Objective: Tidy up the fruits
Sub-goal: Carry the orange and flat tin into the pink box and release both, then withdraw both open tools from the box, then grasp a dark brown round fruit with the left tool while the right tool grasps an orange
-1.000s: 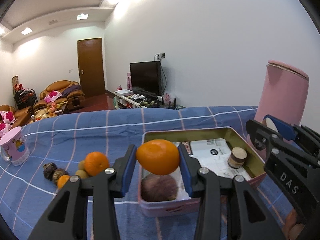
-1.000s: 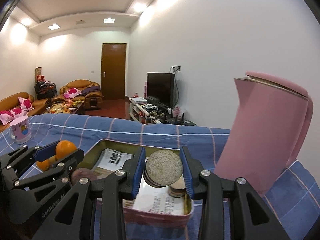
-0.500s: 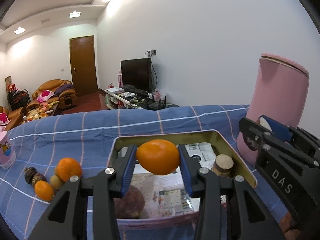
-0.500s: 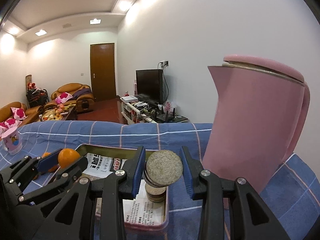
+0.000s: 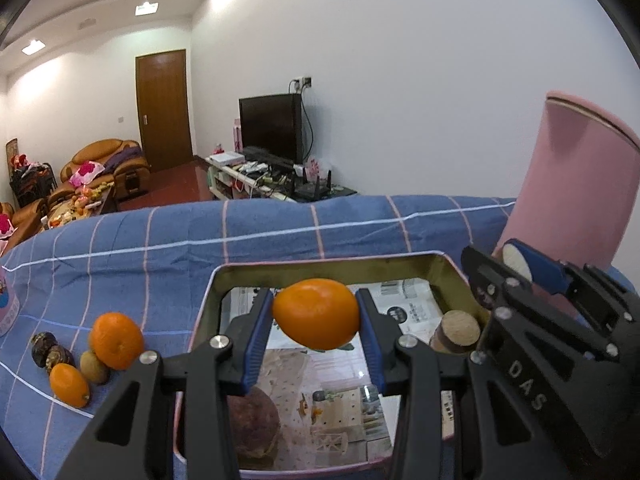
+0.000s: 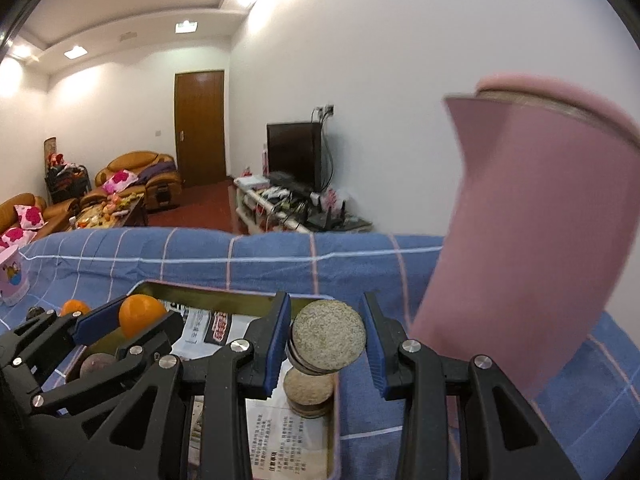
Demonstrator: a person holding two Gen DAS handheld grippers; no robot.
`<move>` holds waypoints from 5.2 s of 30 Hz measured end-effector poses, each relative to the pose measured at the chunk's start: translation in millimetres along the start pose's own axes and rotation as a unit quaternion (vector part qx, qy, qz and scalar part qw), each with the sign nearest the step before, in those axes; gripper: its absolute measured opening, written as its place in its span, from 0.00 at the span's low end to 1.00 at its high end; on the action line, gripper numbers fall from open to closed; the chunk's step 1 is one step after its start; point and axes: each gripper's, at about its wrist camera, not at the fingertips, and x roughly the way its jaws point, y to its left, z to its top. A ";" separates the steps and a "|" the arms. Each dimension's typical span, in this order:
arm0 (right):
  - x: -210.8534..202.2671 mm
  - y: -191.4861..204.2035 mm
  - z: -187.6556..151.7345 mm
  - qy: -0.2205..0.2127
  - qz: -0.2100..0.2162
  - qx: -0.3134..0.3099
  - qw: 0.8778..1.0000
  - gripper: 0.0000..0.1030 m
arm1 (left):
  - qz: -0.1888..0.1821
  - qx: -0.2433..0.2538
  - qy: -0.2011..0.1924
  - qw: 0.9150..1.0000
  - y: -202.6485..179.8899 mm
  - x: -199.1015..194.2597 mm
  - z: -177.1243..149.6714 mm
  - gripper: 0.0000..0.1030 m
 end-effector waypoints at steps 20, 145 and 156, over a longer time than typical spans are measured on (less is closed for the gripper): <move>38.0 -4.6 -3.5 0.085 0.116 0.033 0.989 0.37 | 0.008 -0.023 0.049 0.999 12.0 18.6 0.2 0.42; -19.6 222.8 -29.6 0.093 0.190 -0.014 0.977 0.82 | 0.263 -0.148 0.025 0.953 306.7 -63.0 -43.6 1.00; 30.1 260.2 -42.0 0.206 0.242 0.018 0.948 0.52 | 0.237 -0.189 0.043 0.952 326.9 -59.8 -45.2 1.00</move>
